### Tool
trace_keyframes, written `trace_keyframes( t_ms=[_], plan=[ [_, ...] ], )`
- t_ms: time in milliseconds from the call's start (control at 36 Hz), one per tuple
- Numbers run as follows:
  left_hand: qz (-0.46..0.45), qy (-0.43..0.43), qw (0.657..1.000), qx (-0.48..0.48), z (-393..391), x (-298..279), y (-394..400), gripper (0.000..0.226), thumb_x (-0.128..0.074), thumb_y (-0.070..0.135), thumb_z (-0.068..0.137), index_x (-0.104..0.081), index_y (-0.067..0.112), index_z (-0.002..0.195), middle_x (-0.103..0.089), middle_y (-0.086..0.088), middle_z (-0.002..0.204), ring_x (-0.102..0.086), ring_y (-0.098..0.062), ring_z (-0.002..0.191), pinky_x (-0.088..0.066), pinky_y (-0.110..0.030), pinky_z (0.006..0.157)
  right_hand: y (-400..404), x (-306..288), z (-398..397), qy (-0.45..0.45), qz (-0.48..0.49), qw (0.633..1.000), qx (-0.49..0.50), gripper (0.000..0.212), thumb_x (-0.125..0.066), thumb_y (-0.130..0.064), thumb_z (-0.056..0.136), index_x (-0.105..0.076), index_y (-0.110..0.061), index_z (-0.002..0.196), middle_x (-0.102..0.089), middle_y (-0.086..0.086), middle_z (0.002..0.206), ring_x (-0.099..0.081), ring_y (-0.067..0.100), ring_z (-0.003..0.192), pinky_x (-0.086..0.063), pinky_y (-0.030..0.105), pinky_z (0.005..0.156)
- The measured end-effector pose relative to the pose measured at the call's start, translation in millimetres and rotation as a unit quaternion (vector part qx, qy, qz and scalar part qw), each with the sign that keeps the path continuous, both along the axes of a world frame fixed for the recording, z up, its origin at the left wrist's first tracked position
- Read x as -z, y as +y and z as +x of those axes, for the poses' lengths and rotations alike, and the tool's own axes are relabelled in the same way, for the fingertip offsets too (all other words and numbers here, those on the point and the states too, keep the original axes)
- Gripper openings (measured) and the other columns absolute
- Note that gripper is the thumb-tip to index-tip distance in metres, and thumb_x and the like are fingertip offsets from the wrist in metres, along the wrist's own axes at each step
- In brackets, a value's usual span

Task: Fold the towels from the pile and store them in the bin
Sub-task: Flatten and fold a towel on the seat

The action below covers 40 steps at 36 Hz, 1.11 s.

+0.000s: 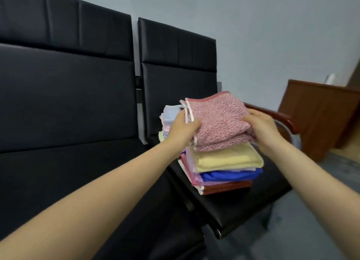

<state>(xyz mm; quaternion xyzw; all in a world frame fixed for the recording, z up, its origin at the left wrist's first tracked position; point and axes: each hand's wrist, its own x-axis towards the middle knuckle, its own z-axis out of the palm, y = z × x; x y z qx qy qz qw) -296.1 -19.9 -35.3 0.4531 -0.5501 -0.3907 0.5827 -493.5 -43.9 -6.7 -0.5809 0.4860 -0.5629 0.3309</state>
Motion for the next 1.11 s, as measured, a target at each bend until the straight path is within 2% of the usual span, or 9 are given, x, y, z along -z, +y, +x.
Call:
trace_keyframes(
  t_ms=[83, 167, 278, 389, 472, 611, 750, 1000, 1111],
  plan=[
    [0.031, -0.168, 0.985, -0.017, -25, 27, -19, 0.032, -0.057, 0.023, 0.090, -0.054, 0.019, 0.122, -0.063, 0.000, 0.114, -0.060, -0.023, 0.107, -0.048, -0.038, 0.095, -10, 19, -25, 0.183, 0.057, 0.979, 0.069, 0.025, -0.052, -0.005, 0.093, -0.069, -0.002, 0.111, -0.069, 0.012, 0.098, -0.062, 0.025, 0.091, -0.044, 0.032, 0.073],
    [0.108, -0.261, 0.957, -0.064, -40, 55, -22, 0.049, -0.052, 0.050, 0.087, -0.059, 0.017, 0.123, -0.052, -0.009, 0.131, -0.048, -0.033, 0.121, -0.042, -0.041, 0.102, -10, 47, -35, 0.323, 0.145, 0.933, 0.068, 0.033, -0.044, -0.024, 0.103, -0.063, -0.006, 0.122, -0.060, 0.019, 0.130, -0.055, 0.032, 0.118, -0.038, 0.031, 0.087],
    [0.135, -0.184, 0.970, -0.080, -40, 57, -14, 0.061, -0.057, 0.052, 0.088, -0.043, 0.021, 0.138, -0.033, -0.011, 0.146, -0.036, -0.033, 0.132, -0.035, -0.040, 0.108, -3, 53, -40, 0.215, 0.158, 0.963, 0.049, 0.037, -0.046, -0.035, 0.102, -0.062, -0.007, 0.120, -0.061, 0.017, 0.129, -0.060, 0.027, 0.107, -0.038, 0.029, 0.084],
    [0.216, -0.008, 0.976, 0.018, -26, 58, 1, 0.100, -0.066, 0.063, 0.078, -0.015, 0.021, 0.154, -0.026, -0.004, 0.156, -0.058, -0.007, 0.117, -0.042, -0.040, 0.101, 12, 59, -43, 0.037, 0.250, 0.967, -0.035, 0.034, -0.060, -0.053, 0.088, -0.065, -0.024, 0.104, -0.072, 0.007, 0.108, -0.065, 0.024, 0.094, -0.048, 0.040, 0.092],
    [0.302, 0.058, 0.945, 0.109, -21, 69, 9, 0.105, -0.068, 0.077, 0.062, -0.031, 0.030, 0.148, -0.035, -0.006, 0.153, -0.044, -0.029, 0.132, -0.041, -0.053, 0.100, 17, 75, -51, -0.002, 0.310, 0.950, -0.042, 0.040, -0.061, -0.066, 0.079, -0.059, -0.035, 0.104, -0.067, 0.002, 0.108, -0.059, 0.026, 0.101, -0.036, 0.051, 0.099],
    [0.269, -0.001, 0.957, 0.106, -42, 79, 8, 0.064, -0.045, 0.065, 0.089, -0.040, 0.027, 0.140, -0.050, -0.008, 0.138, -0.051, -0.032, 0.126, -0.045, -0.045, 0.103, 19, 82, -58, -0.061, 0.308, 0.949, -0.034, 0.042, -0.067, -0.059, 0.077, -0.060, -0.032, 0.108, -0.069, 0.003, 0.102, -0.062, 0.024, 0.099, -0.050, 0.046, 0.087],
    [0.274, -0.001, 0.952, 0.137, -61, 76, -3, 0.060, -0.055, 0.069, 0.077, -0.054, 0.026, 0.119, -0.059, -0.001, 0.087, -0.056, -0.018, 0.074, -0.052, -0.034, 0.078, 28, 102, -78, -0.135, 0.265, 0.955, 0.022, 0.027, -0.064, -0.053, 0.083, -0.061, -0.034, 0.102, -0.069, 0.003, 0.100, -0.062, 0.022, 0.097, -0.047, 0.041, 0.086],
    [0.331, 0.001, 0.926, 0.181, -120, 69, -58, 0.059, -0.050, 0.064, 0.085, -0.054, 0.021, 0.125, -0.063, -0.010, 0.121, -0.060, -0.027, 0.106, -0.046, -0.046, 0.095, 5, 130, -112, -0.226, 0.155, 0.949, 0.159, 0.068, -0.076, -0.065, 0.055, -0.068, -0.023, 0.107, -0.074, 0.004, 0.102, -0.070, 0.026, 0.095, -0.053, 0.044, 0.094],
    [0.311, 0.055, 0.938, 0.147, -130, 57, -92, 0.069, -0.060, 0.069, 0.072, -0.054, 0.019, 0.119, -0.058, -0.006, 0.113, -0.056, -0.023, 0.097, -0.045, -0.033, 0.085, -39, 125, -114, -0.236, 0.150, 0.944, 0.177, 0.079, -0.076, -0.068, 0.041, -0.068, -0.020, 0.103, -0.073, 0.003, 0.104, -0.069, 0.027, 0.097, -0.052, 0.046, 0.096]
  ],
)
